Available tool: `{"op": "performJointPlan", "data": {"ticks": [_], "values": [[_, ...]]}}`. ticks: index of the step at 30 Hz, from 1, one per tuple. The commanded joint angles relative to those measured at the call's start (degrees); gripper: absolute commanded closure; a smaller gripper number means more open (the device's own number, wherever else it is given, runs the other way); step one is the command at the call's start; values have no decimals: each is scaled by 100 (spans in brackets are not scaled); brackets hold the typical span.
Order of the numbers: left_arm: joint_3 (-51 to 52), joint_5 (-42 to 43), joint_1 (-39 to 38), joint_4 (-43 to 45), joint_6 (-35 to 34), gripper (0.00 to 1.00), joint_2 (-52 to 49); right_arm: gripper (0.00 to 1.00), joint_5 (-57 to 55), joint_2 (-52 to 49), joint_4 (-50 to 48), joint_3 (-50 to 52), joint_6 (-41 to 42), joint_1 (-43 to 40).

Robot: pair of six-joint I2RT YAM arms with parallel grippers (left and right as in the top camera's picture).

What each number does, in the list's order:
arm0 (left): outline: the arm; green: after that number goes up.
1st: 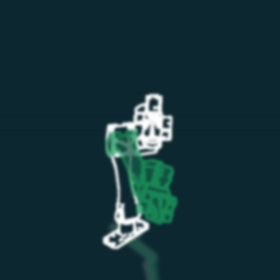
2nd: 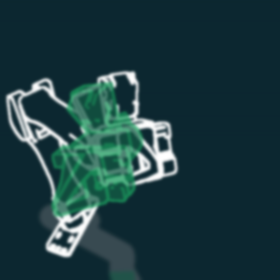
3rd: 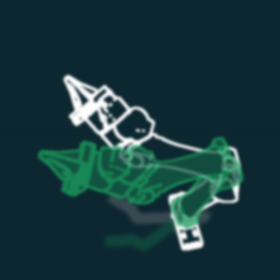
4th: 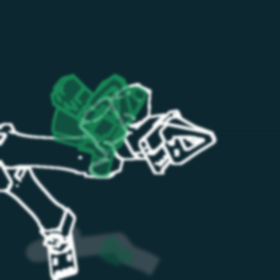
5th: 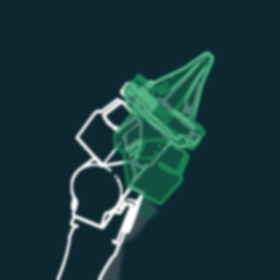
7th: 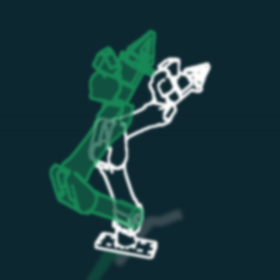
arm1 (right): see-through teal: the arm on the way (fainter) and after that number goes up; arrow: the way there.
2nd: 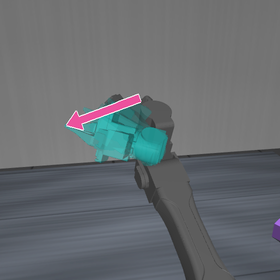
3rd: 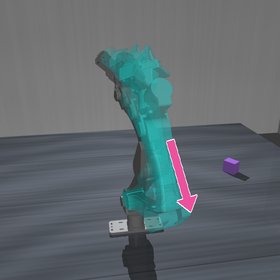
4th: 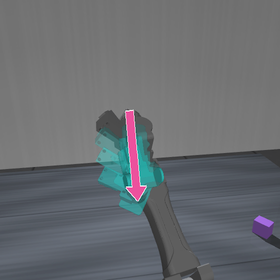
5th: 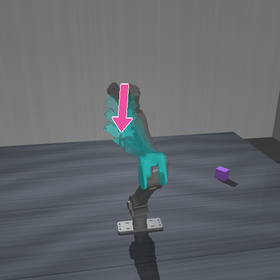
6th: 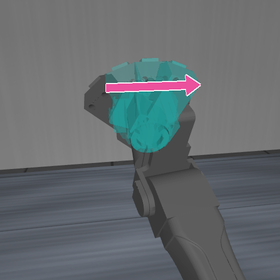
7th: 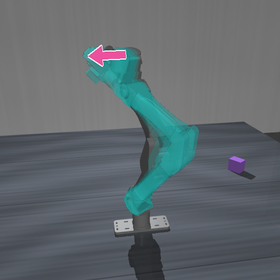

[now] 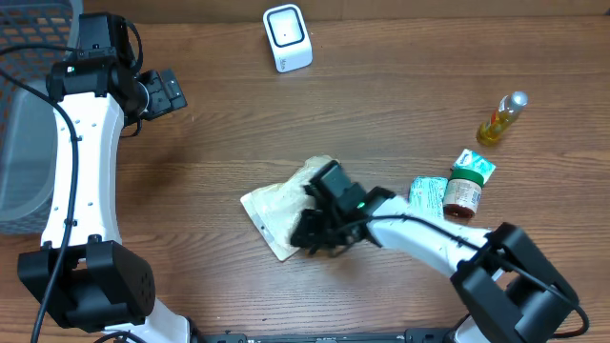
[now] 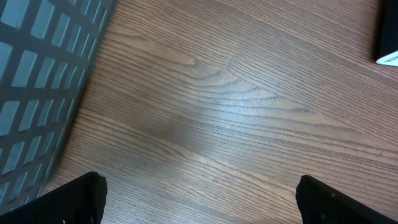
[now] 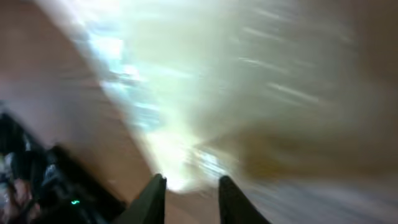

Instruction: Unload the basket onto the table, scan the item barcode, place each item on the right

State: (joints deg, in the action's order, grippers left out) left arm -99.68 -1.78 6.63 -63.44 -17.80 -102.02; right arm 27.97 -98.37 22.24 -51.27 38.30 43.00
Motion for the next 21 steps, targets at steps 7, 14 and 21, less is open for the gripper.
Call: {"op": "performJointPlan", "data": {"ticks": [7, 14, 21], "values": [[24, -28, 11, 4, 109, 0, -20, 81, -796, 9, -1523, -308, 168, 11], [24, -28, 11, 4, 109, 0, -20, 82, -1176, 52, -734, -898, -535, -1499], [24, -28, 11, 4, 111, 0, -20, 83, -1694, -337, -568, -881, -533, -2417]]}}
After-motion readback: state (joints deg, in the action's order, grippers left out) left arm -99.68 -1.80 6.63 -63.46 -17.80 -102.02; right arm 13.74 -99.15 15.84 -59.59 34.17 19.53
